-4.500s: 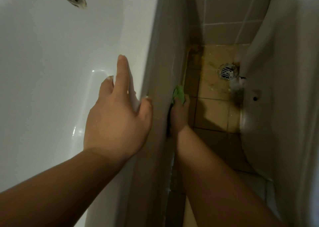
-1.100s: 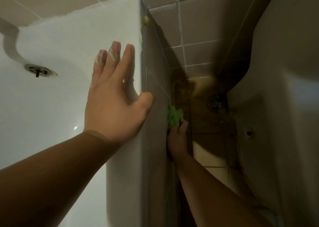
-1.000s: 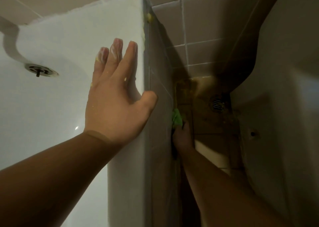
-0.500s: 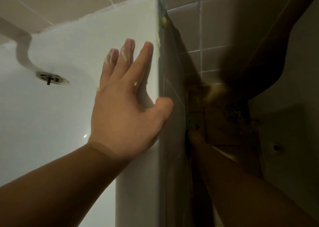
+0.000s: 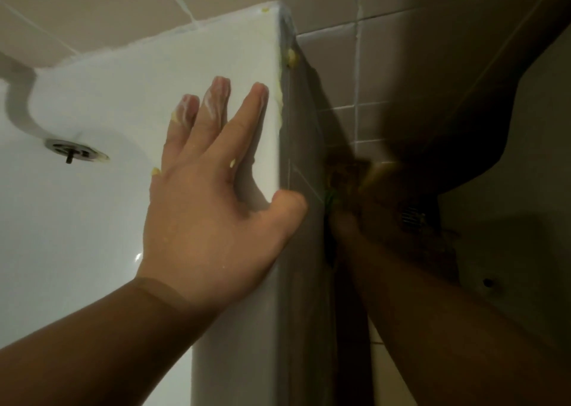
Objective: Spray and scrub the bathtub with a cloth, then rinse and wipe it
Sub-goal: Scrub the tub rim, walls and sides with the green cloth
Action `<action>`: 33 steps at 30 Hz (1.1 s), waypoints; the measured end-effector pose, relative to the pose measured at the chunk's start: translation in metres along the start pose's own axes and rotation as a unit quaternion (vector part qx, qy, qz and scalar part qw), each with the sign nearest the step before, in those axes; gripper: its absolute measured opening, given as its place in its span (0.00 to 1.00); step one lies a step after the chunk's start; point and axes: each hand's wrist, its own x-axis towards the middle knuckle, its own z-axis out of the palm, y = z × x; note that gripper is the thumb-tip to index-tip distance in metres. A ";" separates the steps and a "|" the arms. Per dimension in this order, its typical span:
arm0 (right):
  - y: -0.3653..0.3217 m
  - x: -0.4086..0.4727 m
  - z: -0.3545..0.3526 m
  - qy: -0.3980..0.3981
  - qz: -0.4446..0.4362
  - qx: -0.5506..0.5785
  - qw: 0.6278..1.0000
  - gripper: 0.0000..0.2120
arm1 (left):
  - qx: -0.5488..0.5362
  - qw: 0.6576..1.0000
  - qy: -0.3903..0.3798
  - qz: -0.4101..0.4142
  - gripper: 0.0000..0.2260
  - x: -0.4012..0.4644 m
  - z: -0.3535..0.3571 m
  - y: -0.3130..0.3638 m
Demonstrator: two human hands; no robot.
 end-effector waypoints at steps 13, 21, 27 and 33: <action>-0.038 0.039 0.024 -0.007 -0.057 0.045 0.997 0.40 | 0.006 1.000 -0.027 -0.015 0.41 0.012 -0.005 0.004; -0.105 -0.086 0.022 -0.010 -0.131 0.099 0.986 0.21 | 0.015 0.999 -0.029 -0.031 0.43 0.018 -0.006 0.005; -0.138 -0.085 0.038 0.030 -0.129 0.100 0.986 0.25 | 0.025 0.998 -0.034 -0.039 0.46 0.025 -0.006 0.006; -0.121 -0.121 0.018 -0.015 -0.236 0.014 0.972 0.21 | 0.051 0.998 -0.030 -0.027 0.46 0.027 -0.008 0.005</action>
